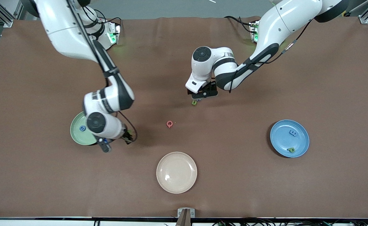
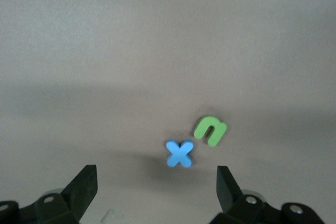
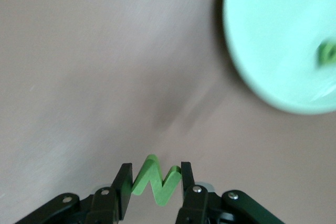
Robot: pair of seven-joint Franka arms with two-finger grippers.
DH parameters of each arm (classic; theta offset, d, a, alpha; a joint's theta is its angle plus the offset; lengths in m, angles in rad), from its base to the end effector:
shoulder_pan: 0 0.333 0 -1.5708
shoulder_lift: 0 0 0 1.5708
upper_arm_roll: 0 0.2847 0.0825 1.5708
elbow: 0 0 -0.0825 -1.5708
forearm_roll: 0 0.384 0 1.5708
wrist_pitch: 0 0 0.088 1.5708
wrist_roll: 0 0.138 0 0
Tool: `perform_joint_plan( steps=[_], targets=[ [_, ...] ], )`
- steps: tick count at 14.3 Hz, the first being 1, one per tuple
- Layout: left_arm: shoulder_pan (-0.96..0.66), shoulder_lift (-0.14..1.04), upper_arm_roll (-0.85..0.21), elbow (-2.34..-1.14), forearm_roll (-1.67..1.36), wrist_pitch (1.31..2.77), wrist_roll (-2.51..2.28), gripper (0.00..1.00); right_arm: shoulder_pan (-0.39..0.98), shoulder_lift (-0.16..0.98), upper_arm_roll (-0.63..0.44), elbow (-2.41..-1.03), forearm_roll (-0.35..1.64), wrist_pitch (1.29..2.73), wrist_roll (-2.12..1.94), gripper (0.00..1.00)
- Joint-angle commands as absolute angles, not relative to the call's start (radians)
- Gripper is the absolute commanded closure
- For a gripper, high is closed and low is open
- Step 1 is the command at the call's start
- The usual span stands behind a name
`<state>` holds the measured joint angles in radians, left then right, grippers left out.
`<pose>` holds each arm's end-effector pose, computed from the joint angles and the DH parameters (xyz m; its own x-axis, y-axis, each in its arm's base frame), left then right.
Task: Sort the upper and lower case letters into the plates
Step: 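Place the N on the green plate with the right gripper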
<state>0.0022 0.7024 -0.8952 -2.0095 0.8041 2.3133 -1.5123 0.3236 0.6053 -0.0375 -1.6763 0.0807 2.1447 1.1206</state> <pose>0.3698 -0.4452 0.1553 0.9899 0.1396 0.0232 0.1401 -0.9899 -0.0206 0.6152 0.1878 0.1837 0.6321 -0.7690 -0.0953 -0.7618 -0.6392 0.1056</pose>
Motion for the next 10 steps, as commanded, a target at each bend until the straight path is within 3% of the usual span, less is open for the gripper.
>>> perform_joint_plan(
  steps=[1,10],
  targets=[
    [0.009,0.739,-0.894,-1.985,0.827,2.332,-1.502,0.0,0.227,0.479,-0.017,-1.882,0.083,2.242,0.915,1.0],
    [-0.084,0.761,-0.813,-1.928,0.827,2.336,-1.499,0.0,0.117,0.436,-0.014,-2.086,0.095,2.431,0.657,1.0]
  ],
)
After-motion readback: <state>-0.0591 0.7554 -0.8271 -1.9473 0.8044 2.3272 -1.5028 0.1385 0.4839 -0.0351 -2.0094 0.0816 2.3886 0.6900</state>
